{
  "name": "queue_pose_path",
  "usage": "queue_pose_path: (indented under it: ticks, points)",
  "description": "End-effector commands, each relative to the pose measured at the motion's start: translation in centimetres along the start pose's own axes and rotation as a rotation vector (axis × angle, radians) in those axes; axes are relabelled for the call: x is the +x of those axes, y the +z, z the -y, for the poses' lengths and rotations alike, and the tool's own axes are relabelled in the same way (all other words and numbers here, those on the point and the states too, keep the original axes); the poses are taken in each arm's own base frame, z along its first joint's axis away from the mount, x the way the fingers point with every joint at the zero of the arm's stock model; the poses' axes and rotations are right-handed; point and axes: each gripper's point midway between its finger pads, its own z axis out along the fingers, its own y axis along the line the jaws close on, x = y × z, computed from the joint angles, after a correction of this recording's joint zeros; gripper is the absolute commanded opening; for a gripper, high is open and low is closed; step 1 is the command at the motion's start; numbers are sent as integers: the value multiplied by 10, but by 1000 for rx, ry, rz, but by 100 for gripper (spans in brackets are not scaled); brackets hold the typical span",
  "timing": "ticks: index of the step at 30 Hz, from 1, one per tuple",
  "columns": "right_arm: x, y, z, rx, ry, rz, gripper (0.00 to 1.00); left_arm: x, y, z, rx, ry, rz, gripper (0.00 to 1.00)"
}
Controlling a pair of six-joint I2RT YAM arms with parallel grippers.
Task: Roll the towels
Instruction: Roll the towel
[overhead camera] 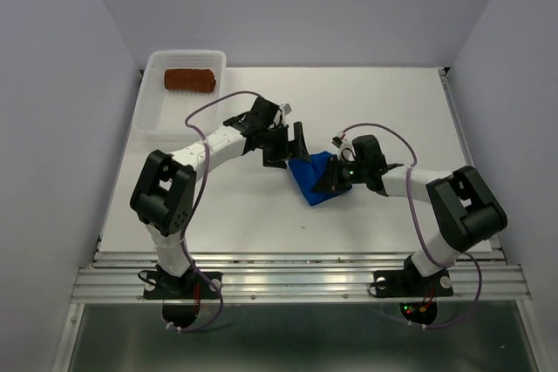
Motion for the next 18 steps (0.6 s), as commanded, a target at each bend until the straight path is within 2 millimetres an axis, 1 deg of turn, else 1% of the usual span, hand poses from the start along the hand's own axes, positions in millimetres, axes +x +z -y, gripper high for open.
queue_pose_path:
  ticks: [1, 2, 4, 7, 8, 9, 11, 12, 15, 16, 18]
  points:
    - [8, -7, 1, -114, 92, -54, 6, -2, 14, 5, 62, 4, -11, 96]
    - [7, -8, 1, -135, 98, -56, 6, -1, 18, 3, 57, 2, -19, 96]
    - [3, -11, 11, -126, 133, -43, 7, 0, 20, 5, 54, 5, -27, 96]
    - [5, -13, 19, -137, 171, -54, 9, 1, 24, 6, 41, 21, -33, 96]
    - [7, -14, 18, -153, 165, -66, 10, 5, 29, 5, 27, 26, -46, 96]
    - [9, -12, 20, -150, 171, -72, 10, 2, 30, 8, 26, 42, -42, 96]
    - [11, -11, 25, -150, 182, -80, 10, 5, 38, 4, 9, 39, -66, 96]
    - [10, -11, 29, -146, 192, -79, 10, 2, 40, 5, 7, 42, -66, 96]
    - [9, -11, 34, -139, 196, -73, 17, 5, 46, 1, -12, 32, -79, 96]
    - [9, -11, 34, -139, 186, -73, 18, 5, 47, 0, -17, 29, -77, 95]
    - [3, -13, 43, -113, 187, -48, 21, 5, 50, -3, -23, 28, -83, 93]
